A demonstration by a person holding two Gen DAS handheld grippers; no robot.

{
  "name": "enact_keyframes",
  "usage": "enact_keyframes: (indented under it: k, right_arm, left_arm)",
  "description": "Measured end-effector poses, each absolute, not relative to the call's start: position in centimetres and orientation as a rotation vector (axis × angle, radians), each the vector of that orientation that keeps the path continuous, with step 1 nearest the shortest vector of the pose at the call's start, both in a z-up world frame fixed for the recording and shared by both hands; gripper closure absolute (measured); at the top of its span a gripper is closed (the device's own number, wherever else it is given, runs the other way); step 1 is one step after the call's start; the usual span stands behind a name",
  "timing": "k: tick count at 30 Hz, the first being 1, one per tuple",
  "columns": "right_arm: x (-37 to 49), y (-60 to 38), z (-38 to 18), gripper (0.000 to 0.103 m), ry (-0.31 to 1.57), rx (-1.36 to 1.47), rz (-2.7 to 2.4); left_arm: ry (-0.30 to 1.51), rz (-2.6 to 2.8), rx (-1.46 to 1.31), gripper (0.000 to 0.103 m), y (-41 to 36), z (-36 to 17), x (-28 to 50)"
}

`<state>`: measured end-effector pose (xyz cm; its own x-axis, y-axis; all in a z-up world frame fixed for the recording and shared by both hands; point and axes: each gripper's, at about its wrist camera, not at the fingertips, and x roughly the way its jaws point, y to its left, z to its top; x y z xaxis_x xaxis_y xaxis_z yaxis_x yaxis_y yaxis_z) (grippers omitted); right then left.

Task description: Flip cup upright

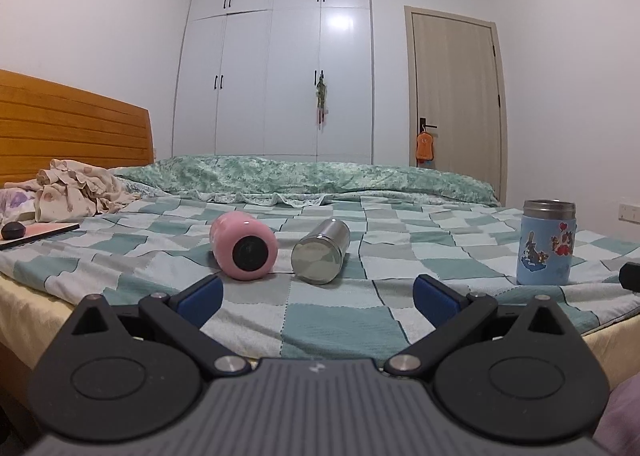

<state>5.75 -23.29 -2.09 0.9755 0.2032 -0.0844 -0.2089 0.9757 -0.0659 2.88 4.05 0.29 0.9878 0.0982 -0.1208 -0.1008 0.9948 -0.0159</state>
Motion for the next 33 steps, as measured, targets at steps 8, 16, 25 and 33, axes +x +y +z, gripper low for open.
enact_keyframes:
  k: [8,16,25,33]
  right_arm:
    - [5.66,-23.37,-2.14,0.0,0.065,-0.076,0.204]
    - [5.5,-23.36,-2.2,0.0,0.058,-0.079,0.203]
    - [5.54,-23.36,-2.22,0.0,0.058,-0.079,0.203]
    - [5.53,-23.37,-2.22,0.0,0.058,-0.079,0.202]
  left_arm:
    - [0.096,0.098,-0.005,0.0,3.56,0.1,2.5]
    - [0.093,0.097,-0.004,0.0,3.5,0.09,2.4]
    - [0.09,0.093,-0.005,0.0,3.37,0.11,2.28]
    - [0.088,0.09,-0.004,0.0,3.25,0.14,2.23]
